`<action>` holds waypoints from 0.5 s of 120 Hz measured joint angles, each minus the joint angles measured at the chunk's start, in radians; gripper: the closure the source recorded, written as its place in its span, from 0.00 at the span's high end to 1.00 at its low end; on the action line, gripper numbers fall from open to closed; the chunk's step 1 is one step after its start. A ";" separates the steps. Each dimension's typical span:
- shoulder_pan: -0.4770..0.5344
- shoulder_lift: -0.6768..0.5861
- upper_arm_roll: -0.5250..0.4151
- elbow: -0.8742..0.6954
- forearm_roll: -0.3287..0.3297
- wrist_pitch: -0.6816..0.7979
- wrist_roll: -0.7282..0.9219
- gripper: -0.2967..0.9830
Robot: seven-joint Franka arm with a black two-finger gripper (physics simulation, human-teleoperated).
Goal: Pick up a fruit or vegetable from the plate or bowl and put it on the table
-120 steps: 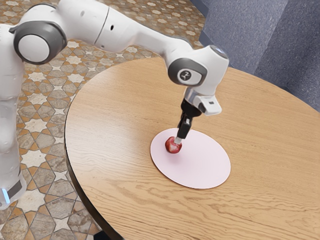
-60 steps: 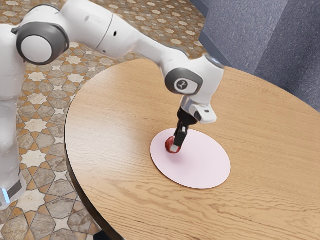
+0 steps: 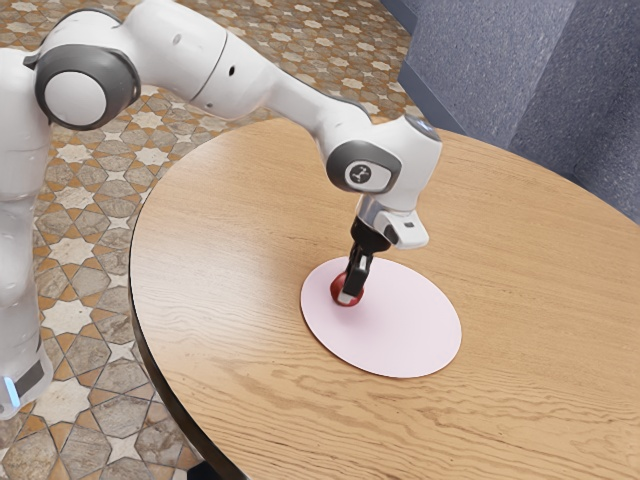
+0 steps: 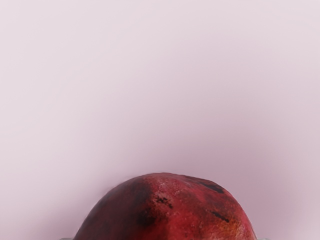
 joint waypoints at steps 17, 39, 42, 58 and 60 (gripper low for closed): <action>0.000 0.004 0.000 0.000 0.004 0.004 -0.001 0.52; 0.000 -0.020 0.000 0.017 0.013 0.005 -0.002 0.39; -0.001 -0.023 0.001 0.023 0.015 0.004 -0.002 0.37; -0.004 -0.030 0.040 0.048 0.025 0.002 -0.005 0.33; -0.004 -0.032 0.049 0.049 0.026 0.002 -0.005 0.34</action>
